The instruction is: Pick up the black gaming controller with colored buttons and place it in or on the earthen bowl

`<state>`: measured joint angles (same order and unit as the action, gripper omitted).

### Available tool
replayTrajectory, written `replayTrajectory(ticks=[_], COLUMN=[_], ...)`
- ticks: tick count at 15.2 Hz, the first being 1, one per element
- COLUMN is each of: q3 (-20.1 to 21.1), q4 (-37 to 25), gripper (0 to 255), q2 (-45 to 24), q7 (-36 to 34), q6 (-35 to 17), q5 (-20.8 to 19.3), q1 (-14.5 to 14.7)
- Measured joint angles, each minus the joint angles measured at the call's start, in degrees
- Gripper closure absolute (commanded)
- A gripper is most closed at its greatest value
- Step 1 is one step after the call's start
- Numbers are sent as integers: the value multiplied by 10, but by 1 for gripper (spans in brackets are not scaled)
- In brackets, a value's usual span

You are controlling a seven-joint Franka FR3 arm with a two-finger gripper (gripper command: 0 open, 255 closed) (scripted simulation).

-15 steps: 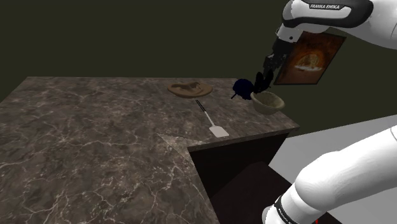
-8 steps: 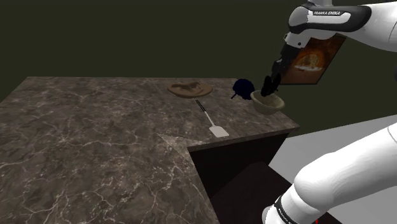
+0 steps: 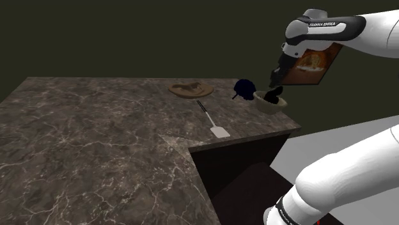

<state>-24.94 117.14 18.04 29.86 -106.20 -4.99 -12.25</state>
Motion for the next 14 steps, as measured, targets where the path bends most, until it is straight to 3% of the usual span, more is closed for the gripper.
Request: replayTrajectory(ticks=[4,5,7,14], q3=[0,0,2,11], q4=[26,26,42,207], gripper=[255,0,0,0], q2=[2,2,21,252], q7=[-1,-1,-4,1], q6=[-22,-22,-31,-118], q5=[-1,-1,-5,-34], q1=[-1,-1,-3,-50])
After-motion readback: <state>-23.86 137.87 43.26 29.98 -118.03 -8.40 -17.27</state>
